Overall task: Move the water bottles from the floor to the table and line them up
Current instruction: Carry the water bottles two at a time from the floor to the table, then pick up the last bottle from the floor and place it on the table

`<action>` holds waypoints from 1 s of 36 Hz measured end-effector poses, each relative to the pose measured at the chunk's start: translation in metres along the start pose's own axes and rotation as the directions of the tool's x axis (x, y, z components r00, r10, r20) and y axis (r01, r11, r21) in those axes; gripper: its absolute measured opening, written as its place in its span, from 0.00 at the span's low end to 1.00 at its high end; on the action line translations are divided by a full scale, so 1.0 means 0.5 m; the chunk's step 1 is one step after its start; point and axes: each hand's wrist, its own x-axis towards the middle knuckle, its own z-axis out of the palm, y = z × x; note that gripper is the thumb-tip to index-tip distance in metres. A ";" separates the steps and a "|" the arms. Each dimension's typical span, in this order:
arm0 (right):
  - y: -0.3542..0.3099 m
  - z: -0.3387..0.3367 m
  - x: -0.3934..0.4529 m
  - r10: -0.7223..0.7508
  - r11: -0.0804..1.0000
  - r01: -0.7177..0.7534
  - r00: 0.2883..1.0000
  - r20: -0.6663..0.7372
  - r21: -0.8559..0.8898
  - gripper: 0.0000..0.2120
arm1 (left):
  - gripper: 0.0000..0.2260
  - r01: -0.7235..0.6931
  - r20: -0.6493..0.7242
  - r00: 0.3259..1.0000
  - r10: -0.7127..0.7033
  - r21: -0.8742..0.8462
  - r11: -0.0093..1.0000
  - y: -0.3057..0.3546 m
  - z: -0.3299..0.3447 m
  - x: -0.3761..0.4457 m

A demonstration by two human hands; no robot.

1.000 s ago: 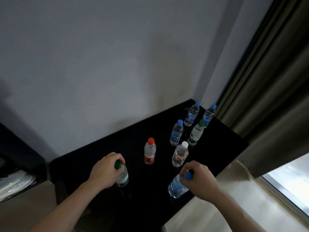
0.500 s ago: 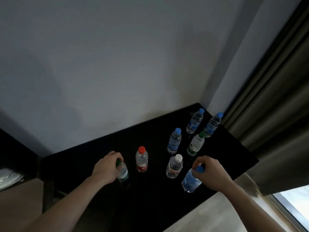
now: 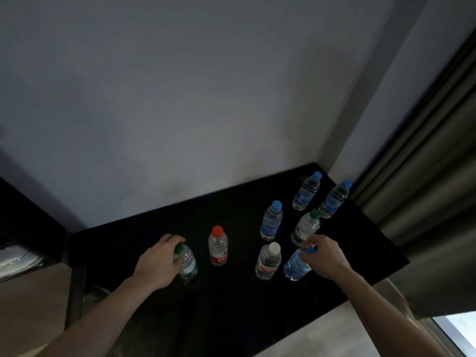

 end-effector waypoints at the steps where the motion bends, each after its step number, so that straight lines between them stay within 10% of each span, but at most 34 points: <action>1: 0.002 0.007 0.001 0.006 1.000 -0.006 1.000 0.004 0.007 0.07 | 0.23 0.004 -0.005 1.000 -0.004 -0.008 1.000 0.000 0.001 -0.004; 19: 0.010 0.029 -0.052 -0.045 0.998 0.048 0.996 -0.083 0.031 0.17 | 0.25 -0.044 0.011 0.999 0.045 -0.055 0.998 -0.007 -0.035 -0.091; 29: -0.150 0.115 -0.239 -0.149 0.947 0.239 0.919 -0.365 0.216 0.15 | 0.24 -0.105 -0.034 0.994 0.102 -0.083 0.991 -0.141 -0.113 -0.248; 36: -0.351 0.281 -0.415 -0.468 0.851 0.480 0.877 -0.108 0.211 0.20 | 0.22 -0.070 -0.082 0.995 0.062 -0.096 0.993 -0.315 -0.169 -0.447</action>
